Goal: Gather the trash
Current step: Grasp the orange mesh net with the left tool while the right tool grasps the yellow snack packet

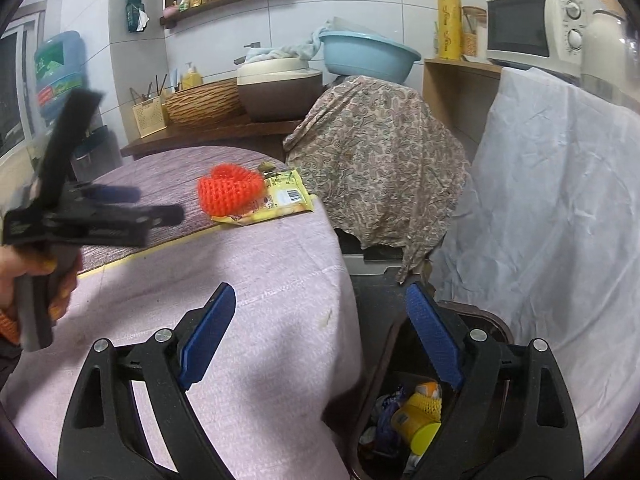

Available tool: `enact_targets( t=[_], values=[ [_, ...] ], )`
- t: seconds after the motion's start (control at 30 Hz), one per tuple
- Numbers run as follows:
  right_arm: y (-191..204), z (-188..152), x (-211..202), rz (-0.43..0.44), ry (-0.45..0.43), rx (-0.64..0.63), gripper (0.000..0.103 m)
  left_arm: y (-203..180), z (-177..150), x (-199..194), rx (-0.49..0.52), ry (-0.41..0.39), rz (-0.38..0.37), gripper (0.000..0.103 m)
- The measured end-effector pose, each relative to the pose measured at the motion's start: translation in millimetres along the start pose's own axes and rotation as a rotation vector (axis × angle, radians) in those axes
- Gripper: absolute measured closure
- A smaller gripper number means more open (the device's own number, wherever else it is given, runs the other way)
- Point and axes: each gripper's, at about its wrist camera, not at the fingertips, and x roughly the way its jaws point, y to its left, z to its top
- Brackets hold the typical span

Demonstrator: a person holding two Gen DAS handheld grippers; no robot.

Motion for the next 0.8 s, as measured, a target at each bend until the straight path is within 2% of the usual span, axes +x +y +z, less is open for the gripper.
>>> enact_targets(
  t=[0.1,0.23,0.27,0.3,0.4,0.5,0.6,0.73,0.77,0.8],
  values=[
    [2.3,3.3,6.8,0.005,0.011,-0.009,0.017,-11.2,13.1,17.8,0.053,0.004,0.052,0.011],
    [5.7,7.0,17.0,0.007,0.025,-0.035,0.017,-17.6,24.0,43.2,0.08,0.037,0.084,0.013],
    [6.3,7.9,19.8,0.009,0.027,-0.041,0.017,-17.9,25.0,49.7,0.087,0.048,0.099,0.021],
    [7.1,8.9,22.3,0.009,0.028,-0.045,0.017,-17.2,25.3,53.3,0.089,0.055,0.113,0.036],
    [8.4,13.5,31.2,0.027,0.035,-0.05,0.017,-7.4,23.5,54.7,0.052,0.061,0.092,0.059],
    [6.3,20.6,44.7,0.062,0.054,-0.031,0.017,-0.5,21.5,48.2,0.043,0.047,0.08,0.077],
    [3.2,33.1,61.8,0.132,0.071,0.022,0.017,3.7,18.0,44.4,0.043,0.045,0.07,0.082],
    [-4.2,55.0,89.4,0.232,0.109,0.144,0.017,6.7,12.6,43.3,0.041,0.048,0.053,0.084],
    [-8.0,61.5,98.9,0.269,0.124,0.197,0.02,7.5,11.8,43.6,0.038,0.05,0.05,0.084],
    [-10.3,66.0,105.8,0.299,0.137,0.232,0.027,8.6,11.7,44.2,0.031,0.051,0.045,0.084]
  ],
)
